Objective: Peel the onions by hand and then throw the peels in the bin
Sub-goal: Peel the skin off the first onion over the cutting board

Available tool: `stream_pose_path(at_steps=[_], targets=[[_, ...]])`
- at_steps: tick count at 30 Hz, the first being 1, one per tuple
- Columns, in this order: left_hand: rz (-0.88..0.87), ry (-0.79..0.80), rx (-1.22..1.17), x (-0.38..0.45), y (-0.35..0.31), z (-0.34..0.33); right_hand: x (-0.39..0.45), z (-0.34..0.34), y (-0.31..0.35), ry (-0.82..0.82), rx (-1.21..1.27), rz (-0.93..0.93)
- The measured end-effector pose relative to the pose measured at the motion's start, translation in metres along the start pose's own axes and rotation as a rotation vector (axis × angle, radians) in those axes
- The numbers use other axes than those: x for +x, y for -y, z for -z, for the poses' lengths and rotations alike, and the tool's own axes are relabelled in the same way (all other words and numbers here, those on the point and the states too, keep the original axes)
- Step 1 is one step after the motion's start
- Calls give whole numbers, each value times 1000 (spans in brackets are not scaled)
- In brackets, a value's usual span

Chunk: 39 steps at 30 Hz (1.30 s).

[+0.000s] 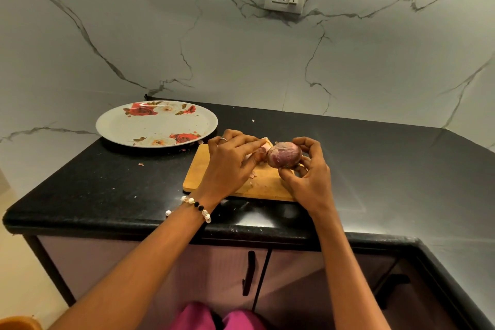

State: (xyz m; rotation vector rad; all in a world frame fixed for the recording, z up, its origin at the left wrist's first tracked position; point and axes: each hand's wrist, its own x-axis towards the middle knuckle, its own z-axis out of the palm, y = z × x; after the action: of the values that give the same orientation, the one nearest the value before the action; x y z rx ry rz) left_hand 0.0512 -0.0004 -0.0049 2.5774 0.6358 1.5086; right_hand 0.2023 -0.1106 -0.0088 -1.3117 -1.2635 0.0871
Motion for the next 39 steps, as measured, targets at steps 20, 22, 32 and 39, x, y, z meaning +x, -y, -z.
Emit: stream_pose_path(at_steps=[20, 22, 32, 39], targets=[[-9, 84, 15, 12, 1, -1, 21, 16, -9, 244, 13, -39], [-13, 36, 51, 12, 0, -4, 20, 16, -8, 222, -31, 1], [113, -96, 15, 12, 0, 0, 21, 21, -14, 121, -140, 54], [40, 65, -11, 9, 6, -8, 19, 20, -11, 129, -86, 72]])
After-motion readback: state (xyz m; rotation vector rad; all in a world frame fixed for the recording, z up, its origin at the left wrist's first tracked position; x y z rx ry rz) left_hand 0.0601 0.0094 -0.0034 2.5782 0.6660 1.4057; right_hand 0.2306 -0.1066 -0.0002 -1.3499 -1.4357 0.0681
